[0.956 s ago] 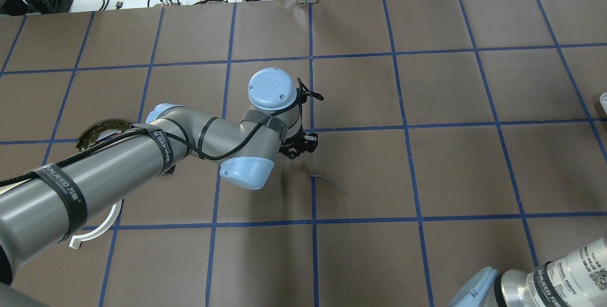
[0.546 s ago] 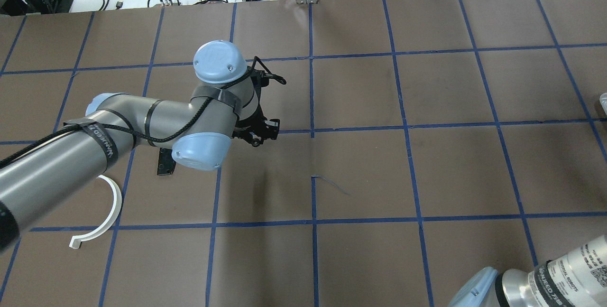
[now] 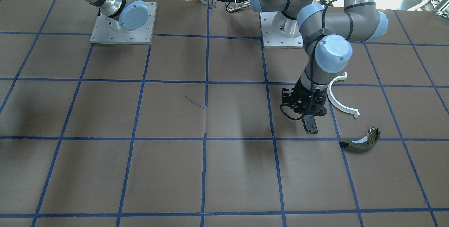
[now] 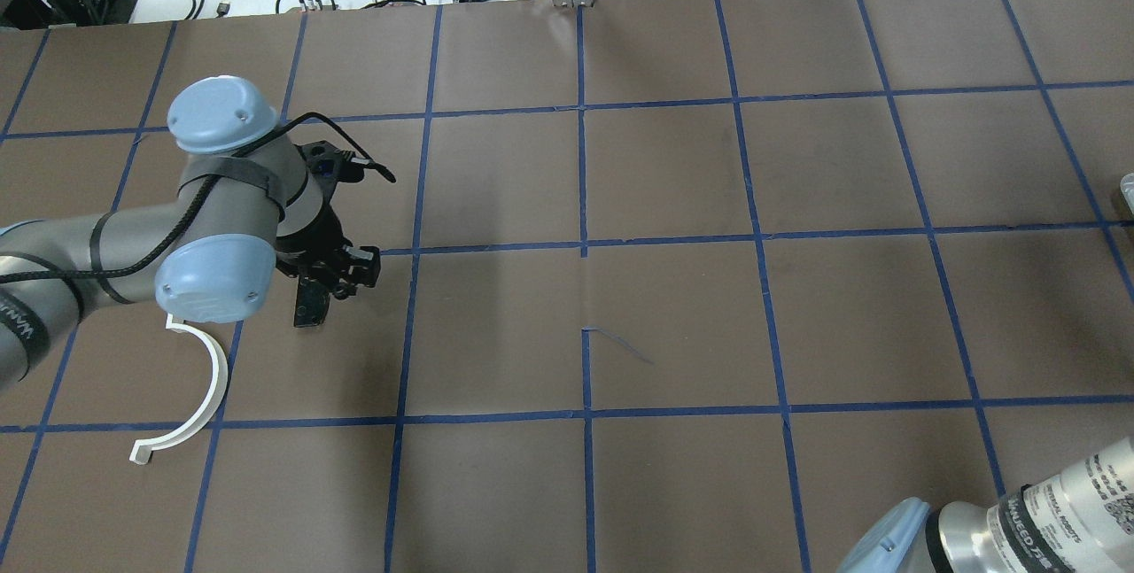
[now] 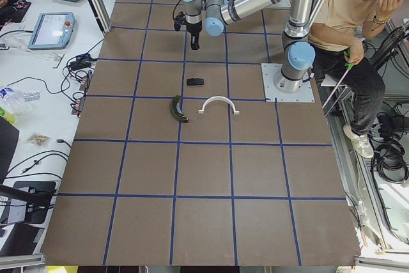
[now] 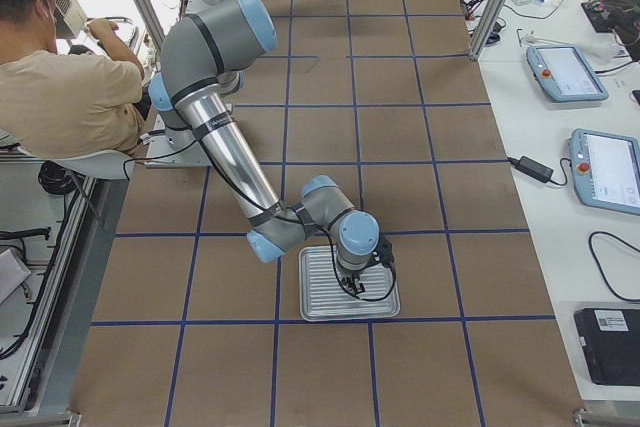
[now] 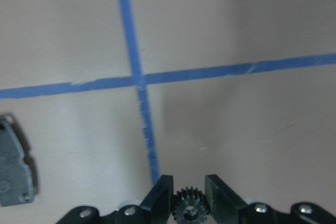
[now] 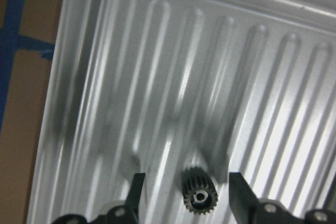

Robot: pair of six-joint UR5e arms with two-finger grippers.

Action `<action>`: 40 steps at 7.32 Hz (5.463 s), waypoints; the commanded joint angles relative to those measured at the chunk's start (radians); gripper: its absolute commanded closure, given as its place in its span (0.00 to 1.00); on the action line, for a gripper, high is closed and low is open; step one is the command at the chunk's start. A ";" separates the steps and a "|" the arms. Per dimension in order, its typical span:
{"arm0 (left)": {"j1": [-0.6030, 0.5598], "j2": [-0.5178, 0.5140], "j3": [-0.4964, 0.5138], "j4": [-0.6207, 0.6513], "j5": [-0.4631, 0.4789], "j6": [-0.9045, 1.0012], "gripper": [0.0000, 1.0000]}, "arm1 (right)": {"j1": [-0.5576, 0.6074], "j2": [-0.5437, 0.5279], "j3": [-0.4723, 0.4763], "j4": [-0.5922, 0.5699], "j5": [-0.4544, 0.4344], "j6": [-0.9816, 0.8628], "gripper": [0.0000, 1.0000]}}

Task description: Place bearing gear from tray to pile

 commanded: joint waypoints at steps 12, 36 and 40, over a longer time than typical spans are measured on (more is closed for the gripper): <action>0.297 -0.044 -0.105 0.084 -0.066 0.260 0.44 | 0.035 -0.124 0.002 0.188 -0.063 0.006 1.00; -0.187 0.132 0.533 -0.645 -0.049 -0.280 0.00 | 1.408 -0.177 0.292 -0.147 0.172 1.840 1.00; -0.186 0.140 0.529 -0.649 -0.049 -0.277 0.00 | 1.393 -0.202 0.276 -0.183 0.157 1.824 0.00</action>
